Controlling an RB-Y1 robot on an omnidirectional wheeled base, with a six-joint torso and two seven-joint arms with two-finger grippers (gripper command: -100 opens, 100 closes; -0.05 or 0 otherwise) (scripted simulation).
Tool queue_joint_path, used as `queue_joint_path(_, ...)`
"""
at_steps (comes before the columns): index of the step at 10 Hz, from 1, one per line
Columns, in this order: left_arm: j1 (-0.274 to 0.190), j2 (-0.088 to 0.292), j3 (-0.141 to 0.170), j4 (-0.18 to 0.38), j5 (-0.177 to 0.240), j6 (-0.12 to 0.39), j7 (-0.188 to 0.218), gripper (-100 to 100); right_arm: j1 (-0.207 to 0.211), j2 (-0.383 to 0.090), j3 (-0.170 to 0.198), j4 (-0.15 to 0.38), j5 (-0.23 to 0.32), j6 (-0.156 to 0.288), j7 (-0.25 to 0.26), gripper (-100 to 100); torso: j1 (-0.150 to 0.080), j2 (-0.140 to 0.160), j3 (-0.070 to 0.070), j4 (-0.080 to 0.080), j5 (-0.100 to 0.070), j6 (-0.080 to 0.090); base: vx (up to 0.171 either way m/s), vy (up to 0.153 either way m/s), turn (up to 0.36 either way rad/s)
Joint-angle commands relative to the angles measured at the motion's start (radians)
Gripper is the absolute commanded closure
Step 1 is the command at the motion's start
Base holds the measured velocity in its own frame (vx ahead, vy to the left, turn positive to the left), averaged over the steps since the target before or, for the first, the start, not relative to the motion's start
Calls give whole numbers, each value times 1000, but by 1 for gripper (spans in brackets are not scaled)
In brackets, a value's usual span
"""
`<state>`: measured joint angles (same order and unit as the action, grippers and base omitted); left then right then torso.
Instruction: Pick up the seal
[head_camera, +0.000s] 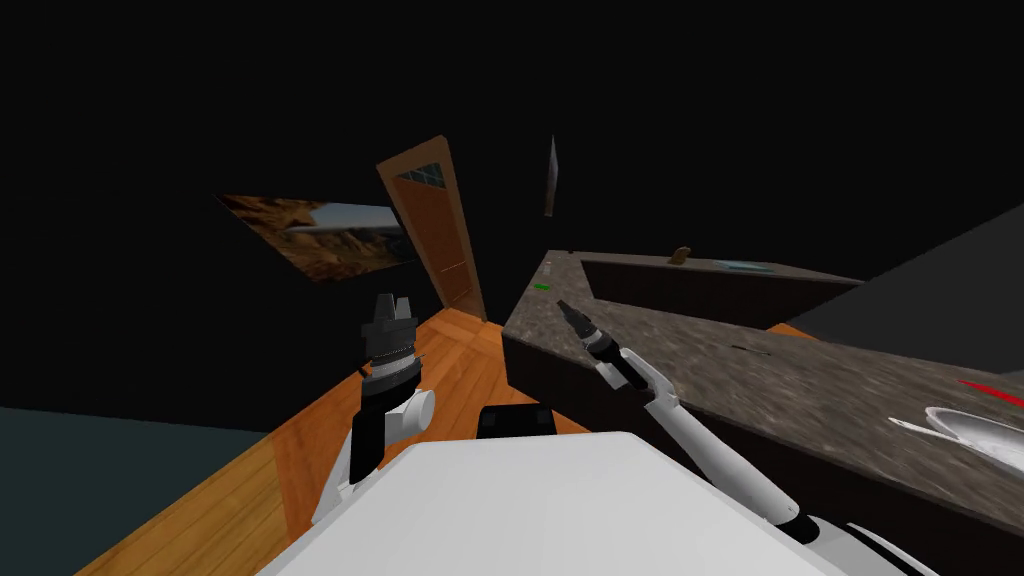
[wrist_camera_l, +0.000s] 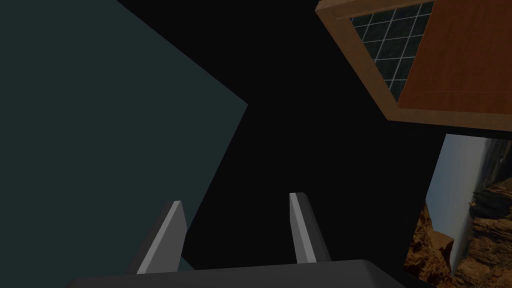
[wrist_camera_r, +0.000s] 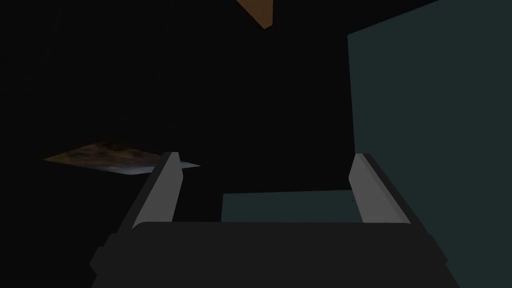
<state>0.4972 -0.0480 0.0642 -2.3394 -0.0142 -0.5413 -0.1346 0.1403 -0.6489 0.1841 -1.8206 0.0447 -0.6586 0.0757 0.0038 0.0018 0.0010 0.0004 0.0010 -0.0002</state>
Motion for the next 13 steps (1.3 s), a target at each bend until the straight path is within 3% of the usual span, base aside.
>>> queue_joint_path(1, 0, 0, 0, 0, 0, 0, 0, 0, -8, -46, 9, 16, 7, -10, 2, -100, 0, 0, 0, 0, 0, 0, 8, 44, 191)
queue_joint_path(4, 0, 0, 0, 0, 0, 0, 0, 0, -53, -138, 55, 92, 37, -39, 6, -100, -1, 0, 0, 0, 0, 2, 18, 49, 298)
queue_joint_path(5, 0, 0, 0, 0, 0, 0, 0, 0, -53, -165, 55, 92, 37, -39, 6, -100, -1, 0, 0, 0, 0, 1, 14, 28, 188)
queue_joint_path(6, 0, 0, 0, 0, 0, 0, 0, 0, -73, -197, 81, 131, 52, -53, 6, -100, -2, 0, 0, 0, 0, 2, 18, 32, 351)
queue_joint_path(9, 0, 0, 0, 0, 0, 0, 0, 0, -91, -283, 108, 170, 68, -65, 5, -100, -3, 0, 0, 0, -1, 0, 11, 15, 266)
queue_joint_path(12, 0, 0, 0, 0, 0, 0, 0, 0, -119, -375, 166, 249, 100, -87, 0, -100, -4, 1, 1, 0, -1, 2, 3, -1, 290)
queue_joint_path(13, 0, 0, 0, 0, 0, 0, 0, 0, -119, -406, 166, 249, 100, -87, 0, -100, -4, 1, 1, 0, -1, 1, -1, -16, 171)
